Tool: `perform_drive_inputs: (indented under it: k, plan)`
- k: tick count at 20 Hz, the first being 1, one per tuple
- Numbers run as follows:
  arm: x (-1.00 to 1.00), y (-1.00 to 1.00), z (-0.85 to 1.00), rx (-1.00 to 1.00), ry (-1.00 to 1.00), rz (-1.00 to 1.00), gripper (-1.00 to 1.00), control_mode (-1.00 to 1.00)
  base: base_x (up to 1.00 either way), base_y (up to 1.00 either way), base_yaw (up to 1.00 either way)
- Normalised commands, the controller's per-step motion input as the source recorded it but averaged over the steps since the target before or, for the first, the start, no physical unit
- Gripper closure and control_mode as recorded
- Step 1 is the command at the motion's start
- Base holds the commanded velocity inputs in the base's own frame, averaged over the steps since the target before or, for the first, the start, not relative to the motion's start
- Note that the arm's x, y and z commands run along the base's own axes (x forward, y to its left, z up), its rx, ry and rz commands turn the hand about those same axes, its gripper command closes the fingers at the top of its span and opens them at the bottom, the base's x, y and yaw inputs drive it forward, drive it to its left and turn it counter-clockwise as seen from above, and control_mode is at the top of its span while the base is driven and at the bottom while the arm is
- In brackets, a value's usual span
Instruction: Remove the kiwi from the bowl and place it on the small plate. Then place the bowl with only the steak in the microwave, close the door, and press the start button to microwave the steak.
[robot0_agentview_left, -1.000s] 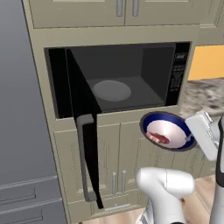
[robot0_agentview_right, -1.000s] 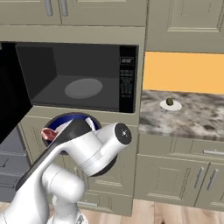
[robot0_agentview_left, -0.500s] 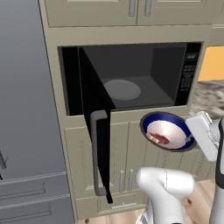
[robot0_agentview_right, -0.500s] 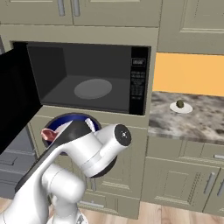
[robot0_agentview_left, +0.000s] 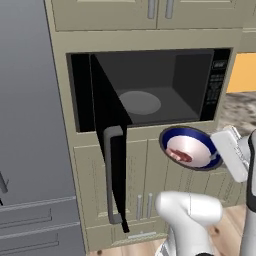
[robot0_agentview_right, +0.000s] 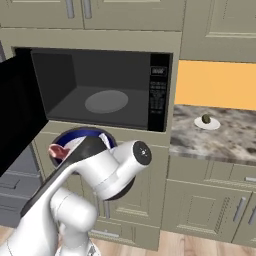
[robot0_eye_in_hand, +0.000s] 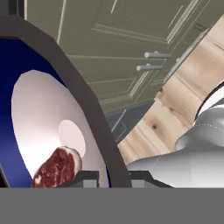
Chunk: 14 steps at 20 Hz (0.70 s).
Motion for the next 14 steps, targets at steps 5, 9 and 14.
perform_drive_inputs:
  k: [5, 9, 14]
  plan:
    - [0.96, 0.32, 0.15, 0.06, -0.01, -0.02, 1.00, -1.00, 0.00, 0.00, 0.00]
    - [1.00, 0.16, 0.25, 0.05, 0.00, -0.09, 1.00, -1.00, 0.00, 0.00, 0.00]
    - [1.00, 0.07, 0.23, 0.00, 0.06, -0.02, 1.00, -1.00, 0.00, 0.00, 0.00]
